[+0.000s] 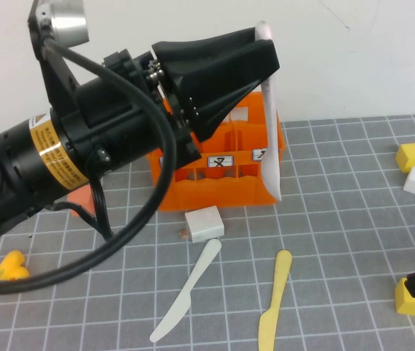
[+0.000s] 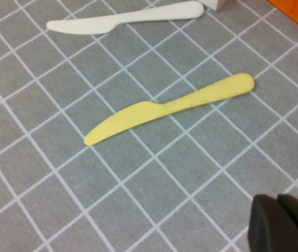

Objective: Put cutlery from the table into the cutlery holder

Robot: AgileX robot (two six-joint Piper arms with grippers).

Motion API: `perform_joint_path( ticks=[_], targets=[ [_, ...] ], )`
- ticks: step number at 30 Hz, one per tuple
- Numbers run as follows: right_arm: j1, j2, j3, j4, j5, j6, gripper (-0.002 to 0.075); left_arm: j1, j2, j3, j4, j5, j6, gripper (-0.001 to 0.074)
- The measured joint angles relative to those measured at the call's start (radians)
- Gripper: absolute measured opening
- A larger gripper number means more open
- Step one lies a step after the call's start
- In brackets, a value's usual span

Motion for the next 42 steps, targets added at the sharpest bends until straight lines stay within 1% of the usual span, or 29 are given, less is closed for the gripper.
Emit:
perform_joint_path(
  ticks=[3, 7, 9, 11, 14, 16, 19, 26, 28, 29, 33, 34, 35, 37, 40, 42],
  targets=[
    [0.000, 0.000, 0.000, 0.000, 0.008, -0.002, -0.0003, 0.000, 0.000, 0.000, 0.006, 0.038, -0.038, 0.0189],
    [0.000, 0.000, 0.000, 0.005, 0.014, -0.005, -0.0003, 0.000, 0.000, 0.000, 0.091, 0.239, -0.154, 0.0189],
    [0.000, 0.000, 0.000, 0.007, 0.017, -0.005, -0.0003, 0.000, 0.000, 0.000, 0.186, 0.366, -0.242, 0.0189],
    [0.000, 0.000, 0.000, 0.008, 0.016, -0.005, -0.0003, 0.000, 0.003, 0.000, 0.342, 0.458, -0.373, 0.0189],
    [0.000, 0.000, 0.000, 0.009, 0.016, -0.005, -0.0003, 0.000, 0.026, 0.000, 0.585, 0.488, -0.571, 0.0189],
    [0.000, 0.000, 0.000, 0.009, 0.016, -0.005, -0.0003, 0.000, 0.051, 0.000, 0.691, 0.488, -0.680, 0.0189],
    [0.000, 0.000, 0.000, 0.009, 0.016, -0.005, -0.0003, 0.000, 0.110, 0.000, 0.791, 0.488, -0.768, 0.0189],
    [0.000, 0.000, 0.000, 0.012, 0.012, -0.018, -0.0003, 0.000, 0.266, 0.000, 0.823, 0.512, -0.807, 0.0189],
    [0.000, 0.000, 0.000, 0.013, 0.011, -0.020, -0.0003, 0.000, 0.309, -0.002, 0.809, 0.514, -0.809, 0.0206],
    [0.000, 0.000, 0.000, 0.013, 0.009, -0.020, -0.0003, 0.000, 0.323, -0.002, 0.799, 0.518, -0.809, 0.0236],
    [0.000, 0.000, 0.000, 0.013, 0.007, -0.020, -0.0003, 0.000, 0.349, -0.006, 0.730, 0.524, -0.779, 0.0413],
    [0.000, 0.000, 0.000, 0.013, 0.007, -0.020, -0.0003, 0.000, 0.349, -0.012, 0.718, 0.524, -0.765, 0.0448],
    [0.000, 0.000, 0.000, 0.013, 0.007, -0.020, -0.0003, 0.000, 0.349, -0.019, 0.707, 0.524, -0.756, 0.0467],
    [0.000, 0.000, 0.000, 0.013, 0.007, -0.020, -0.0003, 0.000, 0.349, -0.035, 0.707, 0.524, -0.751, 0.0470],
    [0.000, 0.000, 0.000, 0.015, 0.004, -0.021, -0.0003, -0.002, 0.347, -0.051, 0.762, 0.541, -0.792, 0.0430],
    [0.000, 0.000, 0.000, 0.014, 0.004, -0.022, -0.0003, -0.003, 0.337, -0.052, 0.807, 0.575, -0.813, 0.0418]
  ],
)
